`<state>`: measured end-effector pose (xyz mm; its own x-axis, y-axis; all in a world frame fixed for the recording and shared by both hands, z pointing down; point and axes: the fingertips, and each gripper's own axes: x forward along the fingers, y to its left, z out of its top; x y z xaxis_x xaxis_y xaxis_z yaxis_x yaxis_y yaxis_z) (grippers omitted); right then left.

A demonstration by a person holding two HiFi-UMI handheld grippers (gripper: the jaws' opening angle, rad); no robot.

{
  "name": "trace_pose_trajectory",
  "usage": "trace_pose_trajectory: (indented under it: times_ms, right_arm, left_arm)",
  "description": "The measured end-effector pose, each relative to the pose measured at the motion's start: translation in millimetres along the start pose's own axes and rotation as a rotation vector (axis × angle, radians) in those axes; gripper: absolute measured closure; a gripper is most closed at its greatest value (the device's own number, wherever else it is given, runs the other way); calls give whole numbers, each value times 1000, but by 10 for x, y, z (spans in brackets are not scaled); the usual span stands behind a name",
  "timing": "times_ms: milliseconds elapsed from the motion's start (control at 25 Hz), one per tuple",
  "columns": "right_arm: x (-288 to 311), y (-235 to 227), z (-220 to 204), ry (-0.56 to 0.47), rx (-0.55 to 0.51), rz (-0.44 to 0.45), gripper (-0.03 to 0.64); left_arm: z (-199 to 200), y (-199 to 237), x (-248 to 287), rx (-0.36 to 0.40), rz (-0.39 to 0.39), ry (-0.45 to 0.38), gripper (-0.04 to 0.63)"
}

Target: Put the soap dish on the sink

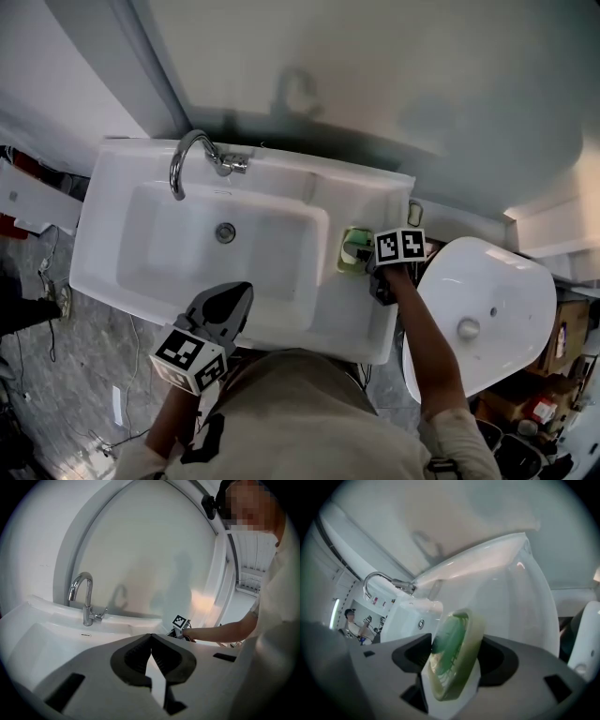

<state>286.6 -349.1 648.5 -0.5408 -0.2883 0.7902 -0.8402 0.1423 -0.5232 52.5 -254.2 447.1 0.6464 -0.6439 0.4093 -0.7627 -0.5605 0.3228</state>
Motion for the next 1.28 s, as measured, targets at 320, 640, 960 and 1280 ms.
trace_pose_trajectory:
  times_ms: [320, 640, 960, 1280]
  right_arm:
    - [-49, -110, -30, 9, -34, -81, 270]
    - [-147, -223, -88, 17, -74, -151, 265]
    - [-122, -270, -160, 23, -122, -199, 276]
    - [-172, -256, -148, -54, 21, -201, 293]
  left_arm:
    - [-42, 76, -108, -10, 8, -9, 576]
    - [-75, 101, -210, -13, 11, -13, 575]
    - [-120, 91, -270, -4, 11, -10, 576]
    - [-92, 89, -303, -4, 32, -22, 575]
